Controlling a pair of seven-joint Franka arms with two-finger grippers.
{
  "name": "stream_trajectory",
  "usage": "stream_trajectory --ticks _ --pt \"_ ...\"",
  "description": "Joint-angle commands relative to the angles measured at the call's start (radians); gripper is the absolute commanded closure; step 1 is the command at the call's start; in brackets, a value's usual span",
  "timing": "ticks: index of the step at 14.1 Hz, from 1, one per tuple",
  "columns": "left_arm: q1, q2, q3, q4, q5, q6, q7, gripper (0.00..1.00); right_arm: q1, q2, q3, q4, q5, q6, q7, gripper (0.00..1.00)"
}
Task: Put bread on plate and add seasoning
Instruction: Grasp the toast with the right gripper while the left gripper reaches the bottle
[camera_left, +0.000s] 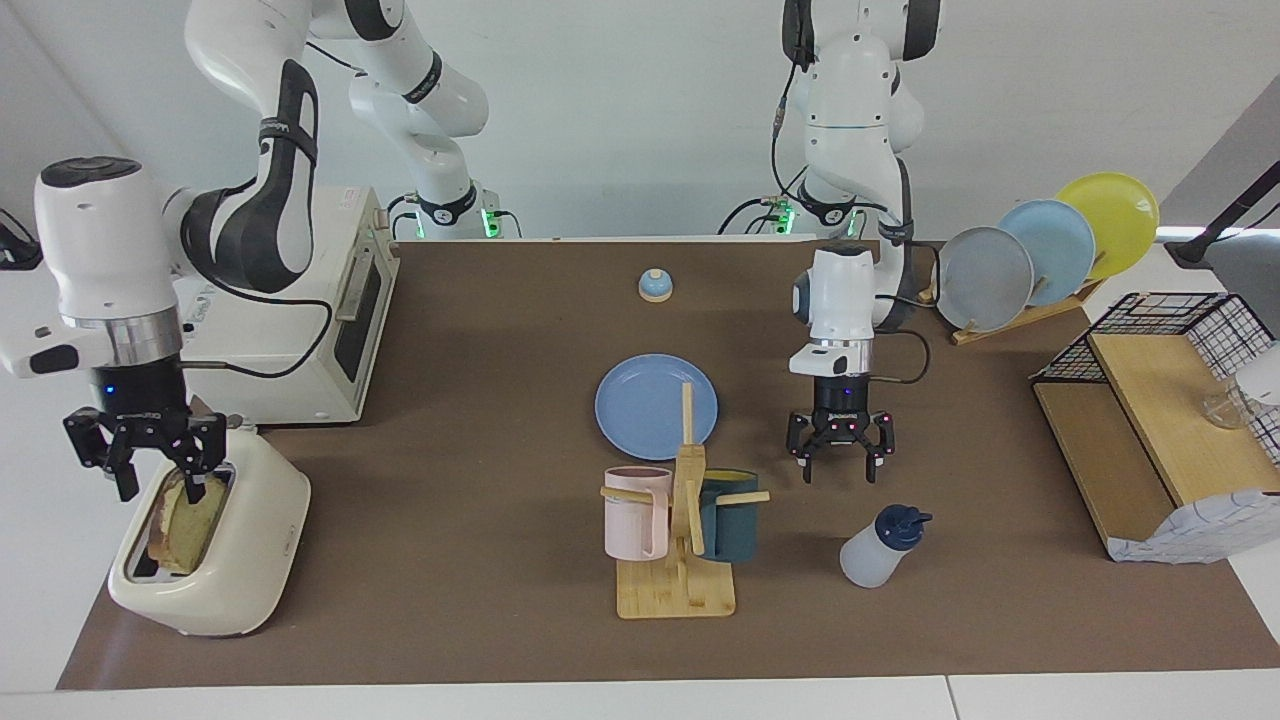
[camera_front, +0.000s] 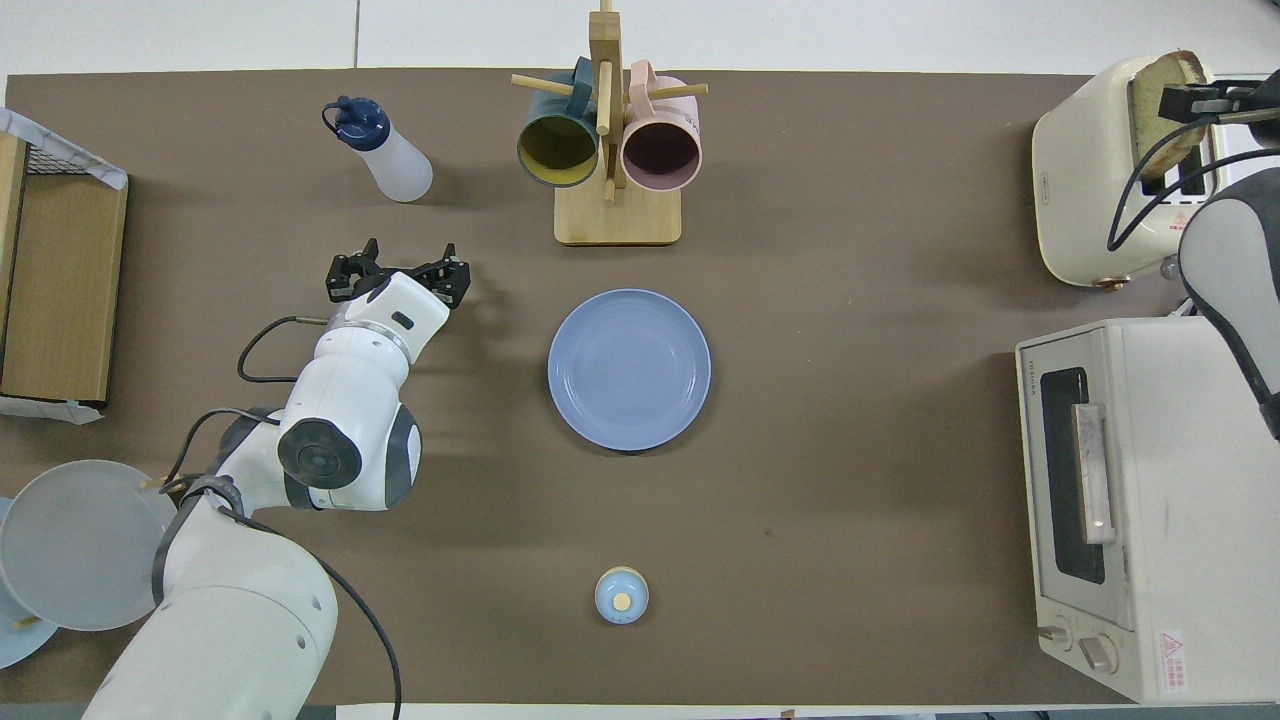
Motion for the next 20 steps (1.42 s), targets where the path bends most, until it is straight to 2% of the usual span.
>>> stream_trajectory --ticks 1,5,7,9,10,11,14,15,18,20 --pt "-0.014 0.08 0.032 0.066 -0.036 0.018 0.005 0.0 -0.011 0.009 0.012 0.009 0.022 0.006 -0.005 0.31" --pt "0.0 0.119 0.05 0.145 -0.044 0.01 0.005 0.0 -0.01 0.009 0.013 -0.006 0.028 0.007 -0.006 0.31" --pt "0.001 0.169 0.05 0.211 -0.09 0.0 0.005 0.0 -0.013 0.009 0.013 -0.003 0.027 0.003 -0.008 0.46" --pt "0.018 0.172 0.05 0.242 -0.096 -0.016 0.002 0.0 -0.013 0.009 0.015 -0.004 0.027 -0.005 -0.023 0.58" --pt "0.02 0.174 0.05 0.25 -0.098 -0.022 0.002 0.0 -0.014 0.009 0.015 -0.004 0.027 -0.009 -0.031 0.75" --pt "0.02 0.174 0.05 0.252 -0.098 -0.03 0.0 0.0 -0.014 0.008 0.015 -0.003 0.027 -0.025 -0.041 1.0" --pt "0.038 0.185 0.052 0.285 -0.096 -0.08 -0.001 0.0 -0.002 0.005 0.016 0.011 0.015 -0.052 -0.04 1.0" --pt "0.041 0.186 0.052 0.285 -0.096 -0.08 -0.001 0.0 0.001 0.002 0.019 0.05 0.013 -0.11 -0.043 1.0" --pt "0.043 0.192 0.052 0.304 -0.096 -0.102 0.0 0.0 0.056 -0.006 0.035 0.202 0.017 -0.421 -0.034 1.0" --pt "0.046 0.194 0.05 0.32 -0.094 -0.135 0.0 0.0 0.067 -0.007 0.048 0.258 0.019 -0.512 -0.043 1.0"
